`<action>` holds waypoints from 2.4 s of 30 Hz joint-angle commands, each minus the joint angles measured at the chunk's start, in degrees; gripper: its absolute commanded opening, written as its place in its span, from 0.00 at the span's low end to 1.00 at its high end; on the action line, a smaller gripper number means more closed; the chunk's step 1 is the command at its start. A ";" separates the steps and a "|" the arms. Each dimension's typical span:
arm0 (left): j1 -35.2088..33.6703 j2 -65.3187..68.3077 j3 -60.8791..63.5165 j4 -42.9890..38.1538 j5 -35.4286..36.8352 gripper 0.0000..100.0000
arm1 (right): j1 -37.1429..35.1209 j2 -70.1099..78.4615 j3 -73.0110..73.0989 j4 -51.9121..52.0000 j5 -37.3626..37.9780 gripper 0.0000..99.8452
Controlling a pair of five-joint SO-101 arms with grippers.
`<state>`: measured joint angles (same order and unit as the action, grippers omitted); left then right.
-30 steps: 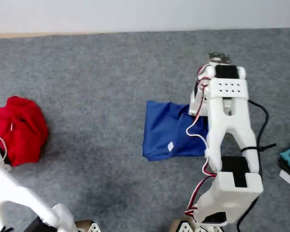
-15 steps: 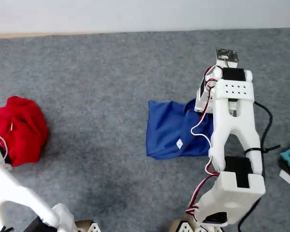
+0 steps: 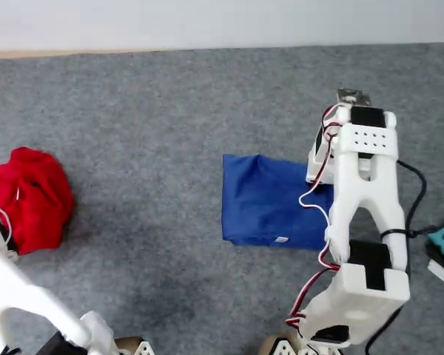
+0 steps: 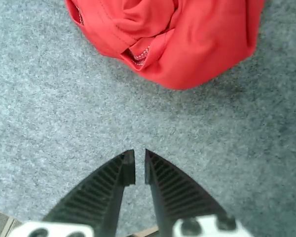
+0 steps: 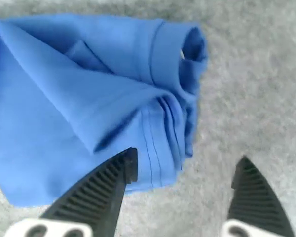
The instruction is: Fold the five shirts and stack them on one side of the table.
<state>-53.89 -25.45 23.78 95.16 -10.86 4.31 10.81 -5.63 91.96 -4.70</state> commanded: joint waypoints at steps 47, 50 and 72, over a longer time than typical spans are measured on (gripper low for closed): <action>0.26 -1.67 -0.66 0.35 0.18 0.04 | -2.33 6.64 -9.76 -13.85 17.23 0.01; 0.26 -1.67 -0.57 0.35 0.18 0.04 | -4.88 3.82 -9.85 -7.87 17.23 0.01; 0.35 -1.67 -0.57 0.35 0.18 0.04 | -1.54 13.41 -7.65 -22.29 18.02 0.01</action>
<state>-53.89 -25.45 23.78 95.16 -10.86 -0.26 22.15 -10.73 73.14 12.44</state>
